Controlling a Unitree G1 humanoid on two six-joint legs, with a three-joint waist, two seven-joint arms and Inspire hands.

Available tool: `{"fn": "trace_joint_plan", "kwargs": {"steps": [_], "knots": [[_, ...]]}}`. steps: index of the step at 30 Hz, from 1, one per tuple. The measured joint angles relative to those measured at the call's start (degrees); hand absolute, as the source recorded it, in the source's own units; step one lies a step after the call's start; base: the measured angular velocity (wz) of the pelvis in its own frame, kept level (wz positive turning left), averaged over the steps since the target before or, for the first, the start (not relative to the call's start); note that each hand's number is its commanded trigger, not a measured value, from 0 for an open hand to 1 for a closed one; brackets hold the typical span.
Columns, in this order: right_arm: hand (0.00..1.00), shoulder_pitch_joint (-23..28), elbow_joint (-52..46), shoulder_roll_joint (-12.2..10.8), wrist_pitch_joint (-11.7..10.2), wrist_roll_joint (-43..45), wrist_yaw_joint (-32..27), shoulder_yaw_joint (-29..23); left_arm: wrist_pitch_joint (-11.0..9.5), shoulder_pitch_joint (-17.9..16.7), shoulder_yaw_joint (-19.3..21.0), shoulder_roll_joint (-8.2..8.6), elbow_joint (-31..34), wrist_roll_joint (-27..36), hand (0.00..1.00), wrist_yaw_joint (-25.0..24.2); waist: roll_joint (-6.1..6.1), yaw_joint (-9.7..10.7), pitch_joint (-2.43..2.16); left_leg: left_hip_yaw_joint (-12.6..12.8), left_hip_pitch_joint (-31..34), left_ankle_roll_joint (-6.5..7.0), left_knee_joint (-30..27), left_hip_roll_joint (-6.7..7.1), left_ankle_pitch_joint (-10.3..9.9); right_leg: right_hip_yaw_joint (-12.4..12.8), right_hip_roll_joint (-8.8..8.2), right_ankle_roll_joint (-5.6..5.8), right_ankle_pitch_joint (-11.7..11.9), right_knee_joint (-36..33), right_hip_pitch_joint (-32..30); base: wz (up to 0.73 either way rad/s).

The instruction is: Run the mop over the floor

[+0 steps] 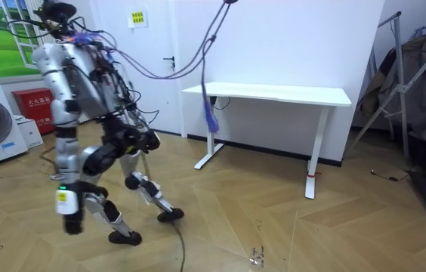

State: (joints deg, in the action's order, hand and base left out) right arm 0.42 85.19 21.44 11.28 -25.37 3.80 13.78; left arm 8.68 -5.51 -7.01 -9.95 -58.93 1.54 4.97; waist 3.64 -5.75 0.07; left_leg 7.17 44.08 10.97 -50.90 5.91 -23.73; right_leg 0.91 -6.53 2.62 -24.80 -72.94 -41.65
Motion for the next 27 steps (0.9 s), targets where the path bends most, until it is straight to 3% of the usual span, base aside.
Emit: {"fn": "trace_joint_plan", "kwargs": {"steps": [2, 4, 6, 7, 8, 9, 10, 12, 13, 14, 15, 16, 17, 18, 19, 20, 21, 22, 23, 24, 25, 27], "knots": [[1.0, 2.7, -0.5, -1.9, 0.1, 0.4, -0.9, 0.0, 0.0, -0.1, 0.0, 0.04, 0.1, 0.2, 0.0, 1.2, 1.48, 0.9, 0.07, -1.2, -2.9, -0.16, 2.1, 0.07, -0.6, -0.1, 1.85, -0.15, 0.0, 3.3, -5.7, -0.35], [1.0, 3.1, -0.6, -3.6, 0.1, 1.0, -1.6, 0.0, 0.1, -0.1, 0.1, 0.14, 0.0, 0.2, 0.0, 1.2, 1.58, 0.9, 0.07, -1.6, -5.4, -0.72, 4.6, 0.01, -1.3, -0.4, 2.92, -0.9, 0.9, 10.8, -9.0, -0.48], [1.0, 3.0, -0.6, -4.8, 0.5, 1.9, -1.7, 0.0, 0.4, -0.3, 0.0, 0.61, 0.0, 0.1, 0.0, 1.2, 1.54, 1.1, 0.12, -2.0, -8.1, -1.12, 5.7, 0.01, -2.6, -2.1, 3.46, -2.35, 3.7, 20.8, -9.8, -0.31], [1.0, 3.0, -0.6, -5.4, 1.2, 2.5, -1.7, -0.5, 1.1, -0.5, 0.1, 0.7, 0.0, 0.2, 0.0, 1.2, 1.53, 1.3, 0.18, -2.6, -9.8, -1.47, 5.5, 0.02, -4.1, -3.6, 3.68, -3.4, 6.0, 26.0, -9.2, 0.0], [1.0, 2.4, -0.7, -5.6, 1.9, 2.9, -1.7, -1.2, 1.9, -0.6, 0.1, 0.72, 0.0, 0.4, 0.0, 1.3, 1.25, 1.2, 0.38, -3.0, -11.7, -1.95, 4.8, 0.05, -5.8, -4.5, 3.7, -4.53, 7.9, 26.2, -8.1, 0.06], [1.0, 2.2, -0.6, -5.5, 2.3, 3.2, -1.7, -1.6, 2.2, -0.8, 0.1, 0.79, -0.1, 0.7, 0.0, 1.5, 0.95, 1.1, 0.55, -3.3, -12.4, -2.27, 4.3, 0.0, -6.5, -4.5, 3.7, -4.71, 8.0, 25.7, -7.4, 0.09], [1.0, 0.8, -0.3, -5.2, 3.1, 3.4, -1.9, -1.7, 2.7, -1.1, 0.1, 0.66, -0.2, 1.3, 0.0, 1.9, 1.07, 0.9, 0.54, -3.6, -13.3, -3.7, 2.2, -0.29, -7.8, -5.5, 3.37, -5.1, 7.5, 24.0, -6.1, 0.1], [1.0, -3.3, 1.2, -4.6, 3.9, 3.5, -2.4, -1.8, 3.4, -1.4, 0.0, -0.01, -0.1, 2.9, 0.0, 2.5, 0.36, 0.6, 0.97, -2.5, -10.6, -6.94, -8.6, -1.87, -6.4, -6.0, 3.43, -5.61, 4.4, 19.9, -5.2, 0.09], [1.0, -6.6, 1.9, -3.7, 4.3, 3.5, -2.4, -1.6, 3.5, -2.1, -0.5, -0.48, 0.2, 5.3, 0.0, 3.0, -0.16, 0.5, 1.05, -1.9, -7.9, -10.28, -16.8, -3.08, -3.3, -5.9, 3.46, -6.1, 2.1, 16.7, -5.0, 0.0], [1.0, -10.2, 1.9, -2.3, 4.5, 3.5, -2.4, -1.5, 3.7, -3.1, -1.0, -0.72, 1.6, 7.2, 0.0, 3.6, -0.71, 0.3, 1.27, -1.6, -5.0, -11.03, -23.6, -3.45, 1.1, -5.6, 3.44, -6.66, -0.1, 13.9, -5.0, 0.0], [1.0, -12.0, 1.7, -1.6, 4.5, 3.4, -2.4, -1.4, 3.8, -3.6, -1.2, -0.89, 2.1, 7.6, 0.0, 3.6, -1.07, 0.0, 1.5, -1.5, -3.5, -11.42, -26.5, -3.55, 3.1, -5.2, 3.47, -6.82, -1.1, 12.7, -5.0, 0.0], [1.0, -15.2, 1.1, -0.4, 4.1, 2.9, -2.3, -1.1, 3.7, -4.0, -1.2, -1.08, 3.4, 7.7, 0.0, 3.6, -1.64, -0.9, 1.81, -1.1, -0.1, -11.66, -29.2, -4.6, 3.5, -4.9, 3.74, -6.95, -2.8, 11.0, -5.1, 0.0], [1.0, -18.3, 0.6, 0.3, 3.3, 2.3, -2.4, -0.9, 3.6, -4.1, -1.2, -1.46, 4.4, 7.7, 0.0, 3.6, -2.57, -1.7, 2.14, -1.2, 4.4, -10.41, -27.9, -5.76, 2.6, -4.9, 3.79, -7.02, -3.9, 10.0, -5.1, -0.04], [1.0, -19.0, 0.1, 0.6, 3.1, 1.3, -2.4, -0.8, 3.6, -4.2, -1.2, -1.68, 4.7, 7.8, 0.0, 3.5, -3.09, -2.3, 2.09, -1.2, 6.4, -10.3, -25.9, -6.4, 2.3, -4.8, 3.82, -6.88, -4.1, 10.0, -4.9, -0.12], [1.0, -20.5, -1.4, 0.7, 2.1, -0.2, -2.0, -0.4, 3.7, -4.9, -1.1, -1.86, 5.3, 7.4, 0.0, 3.3, -4.01, -3.3, 1.98, -1.7, 9.1, -10.36, -19.3, -7.35, 2.1, -4.9, 3.81, -6.62, -4.6, 10.7, -3.9, -0.13], [1.0, -20.8, -2.8, 0.8, 1.9, -1.2, -1.3, -0.4, 3.7, -5.9, -1.0, -1.86, 6.2, 7.2, 0.0, 3.0, -4.1, -3.9, 1.85, -2.7, 10.0, -10.78, -10.8, -7.26, 2.7, -4.9, 3.66, -6.03, -5.5, 12.0, -1.6, -0.08], [1.0, -20.7, -2.9, 0.6, 1.9, -1.7, -0.9, -0.5, 3.7, -6.4, -1.1, -1.86, 6.4, 7.0, 0.0, 2.7, -4.43, -4.0, 1.89, -3.4, 10.0, -10.9, -6.1, -7.3, 3.3, -5.0, 3.47, -5.54, -6.1, 12.8, -0.2, 0.1], [1.0, -19.6, -2.9, 0.4, 2.0, -3.2, -0.1, -0.4, 3.7, -6.6, -1.1, -2.01, 6.5, 6.6, 0.0, 1.8, -4.48, -3.8, 1.63, -3.3, 9.3, -9.72, -2.4, -6.87, 7.3, -5.0, 2.32, -4.48, -7.6, 13.9, 3.0, 0.32], [1.0, -17.0, -2.9, 0.5, 2.0, -4.3, 0.9, -0.4, 3.6, -7.2, -1.1, -1.96, 6.2, 5.9, 0.0, 0.9, -4.86, -3.6, 0.9, -2.3, 7.5, -8.11, -1.6, -6.1, 7.7, -5.1, 1.09, -2.79, -8.9, 15.2, 5.7, 0.41], [1.0, -15.6, -2.8, 0.6, 2.0, -4.9, 1.2, -0.4, 3.5, -6.9, -1.1, -1.9, 6.1, 5.7, 0.0, 0.5, -4.83, -3.6, 0.89, -1.7, 6.6, -6.99, -1.7, -5.89, 7.2, -5.2, 0.59, -2.03, -9.3, 15.8, 7.0, 0.5], [1.0, -12.8, -2.3, 0.7, 2.0, -5.4, 1.5, -0.4, 3.4, -6.4, -1.0, -1.87, 6.1, 5.2, 0.0, -0.1, -4.86, -3.5, 0.85, -0.6, 4.8, -4.68, -1.9, -5.23, 5.7, -4.9, -0.51, -1.54, -9.5, 16.0, 8.9, 0.35], [1.0, -8.8, -0.8, 1.3, 1.6, -5.7, 2.3, 0.2, 3.0, -5.6, -0.7, -1.52, 6.2, 4.7, 0.0, -0.7, -4.7, -3.5, 0.81, 0.5, 2.2, -2.85, -2.1, -3.42, 3.4, -2.9, -1.39, 0.18, -7.3, 12.4, 9.3, 0.19]]}}
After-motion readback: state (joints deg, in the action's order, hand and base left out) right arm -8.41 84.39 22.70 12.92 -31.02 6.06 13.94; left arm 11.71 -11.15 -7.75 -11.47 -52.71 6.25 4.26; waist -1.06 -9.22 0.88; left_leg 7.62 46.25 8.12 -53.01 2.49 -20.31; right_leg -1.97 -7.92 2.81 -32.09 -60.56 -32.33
